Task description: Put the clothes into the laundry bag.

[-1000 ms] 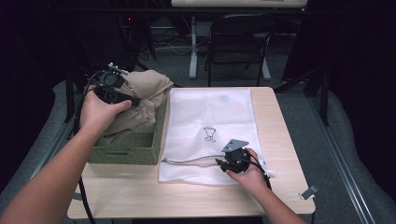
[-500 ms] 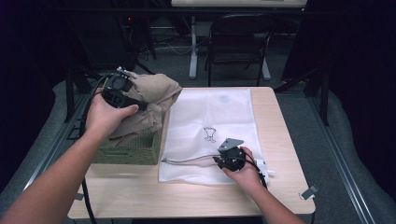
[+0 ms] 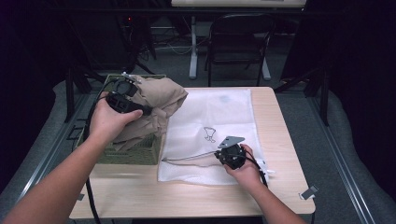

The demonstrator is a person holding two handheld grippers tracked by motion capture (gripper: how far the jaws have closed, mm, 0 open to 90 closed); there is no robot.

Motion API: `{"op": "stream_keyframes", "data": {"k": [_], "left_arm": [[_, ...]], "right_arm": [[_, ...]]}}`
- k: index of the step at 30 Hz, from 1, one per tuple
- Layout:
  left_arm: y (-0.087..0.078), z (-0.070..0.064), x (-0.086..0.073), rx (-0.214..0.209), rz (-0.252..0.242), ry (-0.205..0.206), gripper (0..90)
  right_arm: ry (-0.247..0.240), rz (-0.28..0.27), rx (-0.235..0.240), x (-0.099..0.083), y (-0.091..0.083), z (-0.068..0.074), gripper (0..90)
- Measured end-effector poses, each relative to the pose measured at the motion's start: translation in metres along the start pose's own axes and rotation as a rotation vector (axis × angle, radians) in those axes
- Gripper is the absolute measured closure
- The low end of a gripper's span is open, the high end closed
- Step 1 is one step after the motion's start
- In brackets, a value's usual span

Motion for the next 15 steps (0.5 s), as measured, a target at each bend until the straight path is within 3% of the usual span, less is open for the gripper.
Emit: {"op": "stream_keyframes", "data": {"k": [6,15], "left_arm": [[-0.003,-0.006,-0.003,-0.002,-0.003,0.013,48.4],[-0.006,-0.020,-0.006,-0.016,-0.009,0.050,48.3]], "right_arm": [[-0.003,-0.004,-0.003,0.008,-0.007,-0.005,87.2],[0.005,-0.053,-0.013,0.024,-0.015,-0.010,87.4]]}}
Point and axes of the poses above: each handheld gripper's, and its own axes: y roughly forward along the jaws, x roughly out of its top, z roughly to its left, the point moved 3 cm from there along y, roughly forward along the jaws, and after that the axes turned 1 degree about z, right-handed, at the moved point
